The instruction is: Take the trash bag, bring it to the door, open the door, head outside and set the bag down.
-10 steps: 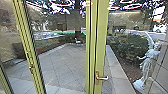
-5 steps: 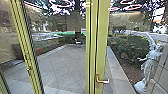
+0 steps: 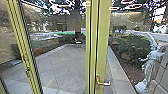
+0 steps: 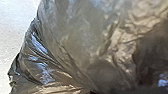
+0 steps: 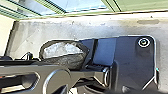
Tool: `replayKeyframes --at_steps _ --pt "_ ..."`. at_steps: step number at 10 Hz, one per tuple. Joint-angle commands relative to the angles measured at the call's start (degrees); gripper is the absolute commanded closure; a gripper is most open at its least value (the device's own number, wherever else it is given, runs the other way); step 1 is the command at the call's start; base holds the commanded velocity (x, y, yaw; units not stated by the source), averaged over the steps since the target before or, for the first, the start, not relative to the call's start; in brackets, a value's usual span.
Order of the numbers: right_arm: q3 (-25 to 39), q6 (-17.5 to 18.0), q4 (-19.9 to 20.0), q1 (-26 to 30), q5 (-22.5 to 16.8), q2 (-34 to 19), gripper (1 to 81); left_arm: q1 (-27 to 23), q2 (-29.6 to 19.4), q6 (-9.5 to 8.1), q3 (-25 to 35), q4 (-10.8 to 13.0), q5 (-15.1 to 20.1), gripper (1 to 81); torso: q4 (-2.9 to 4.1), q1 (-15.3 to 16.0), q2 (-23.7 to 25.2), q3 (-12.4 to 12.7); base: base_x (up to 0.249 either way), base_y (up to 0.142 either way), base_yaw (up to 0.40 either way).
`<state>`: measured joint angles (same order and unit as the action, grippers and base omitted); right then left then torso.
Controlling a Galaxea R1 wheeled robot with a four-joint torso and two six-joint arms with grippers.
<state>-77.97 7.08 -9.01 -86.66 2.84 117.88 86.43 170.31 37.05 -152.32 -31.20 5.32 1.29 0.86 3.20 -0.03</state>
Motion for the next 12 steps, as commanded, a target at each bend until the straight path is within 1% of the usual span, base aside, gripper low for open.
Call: replayKeyframes --at_steps 1,2,4,5,6,7,9,11,12 --pt "12.11 -0.05 0.04 8.47 -3.18 -12.78 1.0 -3.24 -0.23 -0.05 0.27 -0.36 4.44 81.1 0.0 0.0 0.0 0.0 0.0 0.0 0.0" --pt "14.42 0.04 0.22 10.57 -3.71 -15.61 1.0 -3.24 -0.23 -0.05 0.27 -0.36 4.44 81.1 0.0 -0.02 0.02 0.0 0.0 0.0 0.0" --pt "19.45 0.65 0.31 16.72 -6.97 -21.26 1.0 -3.24 -0.15 -0.05 0.27 -0.36 4.44 81.1 0.0 -0.04 0.02 0.0 0.0 0.0 0.0" --pt "22.68 1.25 0.48 21.2 -10.89 -24.23 1.0 -3.24 0.03 -0.05 0.27 -0.36 4.44 81.1 0.0 -0.04 0.02 0.0 0.0 0.0 0.0" --pt "24.62 2.32 1.44 25.07 -14.33 -26.08 1.0 -3.24 0.03 -0.05 0.27 -0.44 4.44 81.1 0.0 -0.04 0.02 0.0 0.0 0.0 0.0" --pt "25.95 3.11 2.24 28.58 -16.73 -27.58 1.0 -3.16 0.12 -0.13 0.27 -0.44 4.35 81.1 0.0 -0.06 0.02 0.0 0.0 0.0 0.0" --pt "29.29 6.98 3.91 36.48 -20.86 -31.01 1.0 -3.16 0.12 -0.31 0.27 -0.53 4.35 81.1 0.0 -0.04 0.02 0.0 0.0 0.0 0.0" --pt "32.18 12.58 4.0 44.75 -27.77 -32.94 1.0 -3.23 0.29 -0.4 0.27 -0.53 4.35 81.1 0.0 -0.04 0.02 0.0 0.0 0.0 0.0" --pt "33.33 14.78 4.0 49.32 -30.95 -33.47 1.0 -3.23 0.38 -0.4 0.27 -0.53 4.35 81.1 0.0 -0.04 0.02 0.0 0.0 0.0 0.0"
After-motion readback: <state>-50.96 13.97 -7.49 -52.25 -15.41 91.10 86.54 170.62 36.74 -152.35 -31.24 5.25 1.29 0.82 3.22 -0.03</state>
